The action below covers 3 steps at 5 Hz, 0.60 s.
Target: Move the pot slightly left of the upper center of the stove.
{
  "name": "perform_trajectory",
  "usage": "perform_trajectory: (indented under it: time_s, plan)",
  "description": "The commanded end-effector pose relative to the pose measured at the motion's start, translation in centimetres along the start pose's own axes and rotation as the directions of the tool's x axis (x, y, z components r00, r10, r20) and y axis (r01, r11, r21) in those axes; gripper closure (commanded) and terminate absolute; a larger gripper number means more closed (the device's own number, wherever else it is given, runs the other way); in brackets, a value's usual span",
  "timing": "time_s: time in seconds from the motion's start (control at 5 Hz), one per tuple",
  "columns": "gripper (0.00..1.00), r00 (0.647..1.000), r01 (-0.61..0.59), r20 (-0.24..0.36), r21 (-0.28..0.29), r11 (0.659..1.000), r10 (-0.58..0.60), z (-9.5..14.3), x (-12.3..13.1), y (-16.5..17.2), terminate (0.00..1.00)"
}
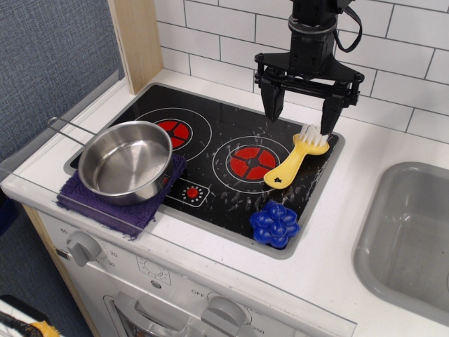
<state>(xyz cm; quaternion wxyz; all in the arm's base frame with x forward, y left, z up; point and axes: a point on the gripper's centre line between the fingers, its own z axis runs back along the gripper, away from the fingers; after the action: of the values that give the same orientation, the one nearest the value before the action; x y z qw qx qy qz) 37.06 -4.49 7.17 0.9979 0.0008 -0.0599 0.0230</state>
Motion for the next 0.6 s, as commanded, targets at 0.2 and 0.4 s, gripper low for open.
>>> perform_trajectory:
  time_s: [0.2, 0.4]
  plan:
    - [0.00, 1.000, -0.020, -0.011, -0.005, 1.000, 0.020, 0.0, -2.3, 2.0, 0.00]
    - [0.00, 1.000, -0.010, 0.008, -0.010, 1.000, 0.010, 1.0, -4.9, 3.5, 0.00]
